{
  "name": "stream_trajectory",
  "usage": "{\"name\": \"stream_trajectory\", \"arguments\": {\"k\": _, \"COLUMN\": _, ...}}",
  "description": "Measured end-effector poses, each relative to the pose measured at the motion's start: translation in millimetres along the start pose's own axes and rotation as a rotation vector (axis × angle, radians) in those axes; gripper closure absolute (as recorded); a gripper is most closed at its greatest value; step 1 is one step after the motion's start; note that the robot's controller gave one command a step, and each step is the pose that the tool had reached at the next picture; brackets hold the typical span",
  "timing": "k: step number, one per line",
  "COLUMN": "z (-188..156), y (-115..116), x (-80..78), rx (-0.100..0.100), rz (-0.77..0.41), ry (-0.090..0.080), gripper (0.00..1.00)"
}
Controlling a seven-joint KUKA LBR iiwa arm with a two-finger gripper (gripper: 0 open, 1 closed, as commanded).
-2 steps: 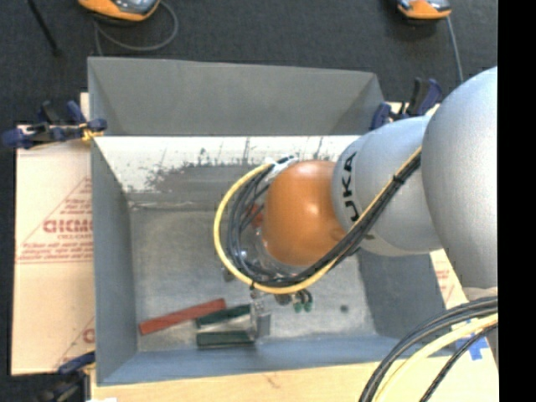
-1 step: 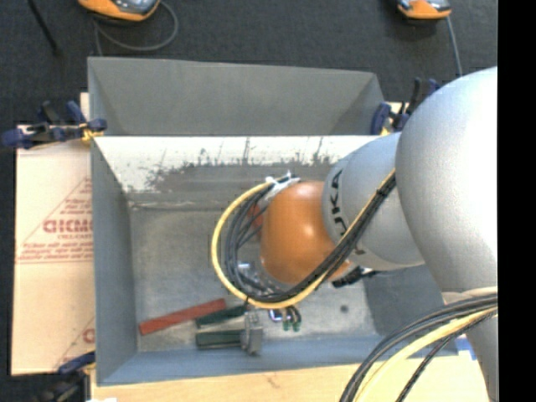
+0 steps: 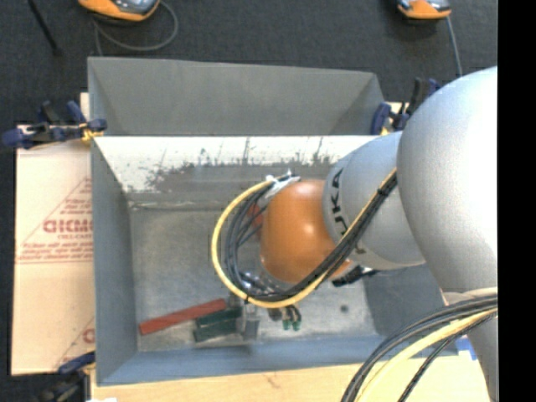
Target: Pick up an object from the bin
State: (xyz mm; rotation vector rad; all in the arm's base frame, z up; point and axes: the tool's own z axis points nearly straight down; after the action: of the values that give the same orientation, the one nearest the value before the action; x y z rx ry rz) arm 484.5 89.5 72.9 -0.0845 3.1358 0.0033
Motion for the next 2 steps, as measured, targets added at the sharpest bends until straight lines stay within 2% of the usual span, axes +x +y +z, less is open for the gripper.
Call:
{"name": "stream_trajectory", "arguments": {"k": 1, "z": -60.7, "y": -19.0, "x": -7.7, "rx": 0.001, "rz": 0.012, "ry": -0.004, "gripper": 1.00}}
{"name": "stream_trajectory", "arguments": {"k": 2, "z": -57.4, "y": -18.4, "x": -5.9, "rx": 0.002, "rz": 0.012, "ry": 0.002, "gripper": 0.00}}
